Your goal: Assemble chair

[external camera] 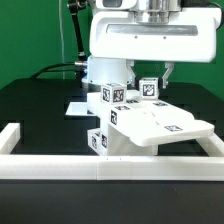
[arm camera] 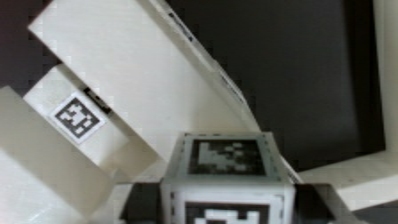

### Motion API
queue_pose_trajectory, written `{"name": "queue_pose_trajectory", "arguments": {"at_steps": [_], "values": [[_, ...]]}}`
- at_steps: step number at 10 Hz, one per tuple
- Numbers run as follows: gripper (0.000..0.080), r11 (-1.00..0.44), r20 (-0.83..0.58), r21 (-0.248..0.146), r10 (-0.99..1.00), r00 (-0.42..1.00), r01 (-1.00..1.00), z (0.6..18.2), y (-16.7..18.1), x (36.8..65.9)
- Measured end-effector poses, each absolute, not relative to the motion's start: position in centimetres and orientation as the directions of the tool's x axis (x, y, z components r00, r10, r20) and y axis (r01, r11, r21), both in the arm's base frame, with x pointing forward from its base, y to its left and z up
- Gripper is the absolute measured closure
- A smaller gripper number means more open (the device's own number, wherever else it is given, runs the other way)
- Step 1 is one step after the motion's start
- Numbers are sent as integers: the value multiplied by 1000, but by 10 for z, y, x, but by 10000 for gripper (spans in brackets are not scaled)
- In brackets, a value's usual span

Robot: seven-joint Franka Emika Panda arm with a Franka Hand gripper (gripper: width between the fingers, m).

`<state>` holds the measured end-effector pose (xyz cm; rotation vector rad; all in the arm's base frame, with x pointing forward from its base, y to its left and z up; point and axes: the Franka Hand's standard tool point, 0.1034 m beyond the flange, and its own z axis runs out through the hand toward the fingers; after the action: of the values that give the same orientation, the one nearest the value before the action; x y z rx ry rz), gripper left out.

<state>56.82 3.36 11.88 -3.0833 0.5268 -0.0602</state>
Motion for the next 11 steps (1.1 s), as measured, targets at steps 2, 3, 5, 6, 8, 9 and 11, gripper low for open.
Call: {"name": "queue_pose_trajectory", "arguments": {"at_steps": [2, 3, 5, 6, 8, 9, 11], "values": [[511, -855, 30, -29, -519, 854, -518, 119, 35, 568], [511, -789, 25, -34, -615, 788, -614, 119, 35, 568], [510, -648, 16, -44, -761, 648, -760, 118, 36, 569], [510, -616, 14, -45, -788, 616, -787, 118, 36, 569], [509, -399, -8, -54, -917, 400, -915, 119, 38, 570], [509, -399, -7, -56, -917, 400, -915, 119, 38, 570], [318, -429, -7, -57, -903, 431, -901, 119, 38, 570]]}}
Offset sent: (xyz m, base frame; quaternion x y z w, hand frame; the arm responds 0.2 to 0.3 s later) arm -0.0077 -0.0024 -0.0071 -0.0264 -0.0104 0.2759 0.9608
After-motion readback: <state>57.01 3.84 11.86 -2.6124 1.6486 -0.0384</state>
